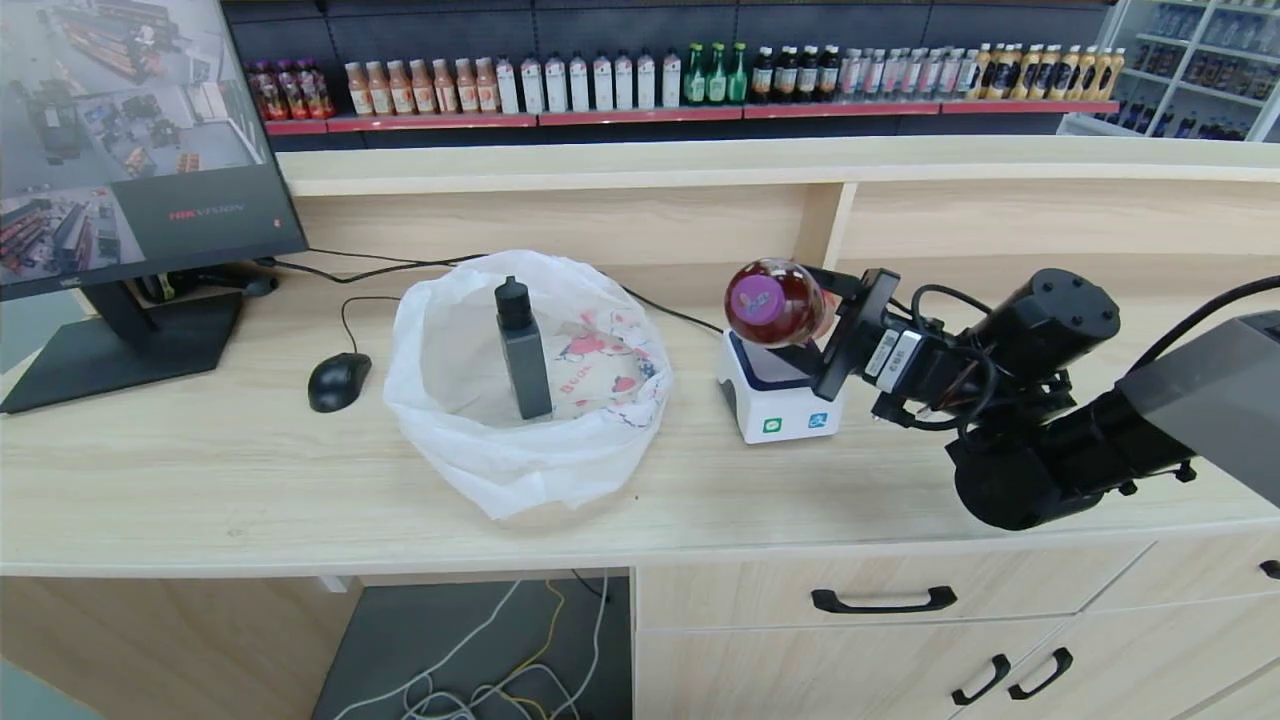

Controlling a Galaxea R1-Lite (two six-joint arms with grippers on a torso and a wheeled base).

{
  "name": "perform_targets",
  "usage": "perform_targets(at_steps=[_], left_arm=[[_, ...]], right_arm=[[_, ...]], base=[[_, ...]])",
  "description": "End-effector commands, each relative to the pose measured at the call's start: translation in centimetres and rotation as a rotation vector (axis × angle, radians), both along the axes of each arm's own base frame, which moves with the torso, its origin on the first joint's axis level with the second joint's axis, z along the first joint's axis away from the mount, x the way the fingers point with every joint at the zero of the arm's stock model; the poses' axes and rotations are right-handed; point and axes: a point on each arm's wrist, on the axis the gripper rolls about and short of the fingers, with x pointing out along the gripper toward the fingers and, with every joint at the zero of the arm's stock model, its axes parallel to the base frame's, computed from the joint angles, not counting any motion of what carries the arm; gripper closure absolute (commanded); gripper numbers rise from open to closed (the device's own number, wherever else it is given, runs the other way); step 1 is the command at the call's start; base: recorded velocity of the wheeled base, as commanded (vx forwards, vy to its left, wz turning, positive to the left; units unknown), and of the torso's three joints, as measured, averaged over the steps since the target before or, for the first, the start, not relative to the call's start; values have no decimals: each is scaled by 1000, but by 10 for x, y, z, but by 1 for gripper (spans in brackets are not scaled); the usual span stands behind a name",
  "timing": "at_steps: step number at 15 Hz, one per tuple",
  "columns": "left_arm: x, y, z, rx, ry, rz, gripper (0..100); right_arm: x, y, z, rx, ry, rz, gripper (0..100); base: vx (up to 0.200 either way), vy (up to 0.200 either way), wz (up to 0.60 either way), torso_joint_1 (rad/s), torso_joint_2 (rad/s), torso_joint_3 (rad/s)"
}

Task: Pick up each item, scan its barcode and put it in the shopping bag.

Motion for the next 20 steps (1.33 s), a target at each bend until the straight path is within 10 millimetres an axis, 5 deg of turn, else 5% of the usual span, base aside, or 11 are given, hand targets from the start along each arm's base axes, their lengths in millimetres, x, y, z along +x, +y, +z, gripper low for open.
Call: perform_targets(at_steps=[1, 20], left_arm=[[0, 0, 0, -1, 0, 0, 0], [0, 0, 0, -1, 0, 0, 0]], right_arm=[[0, 4, -4, -5, 8, 12, 100], [-2, 5, -11, -16, 16, 0, 100]], base=[[0, 0, 0, 0, 0, 0], [0, 0, 0, 0, 0, 0]])
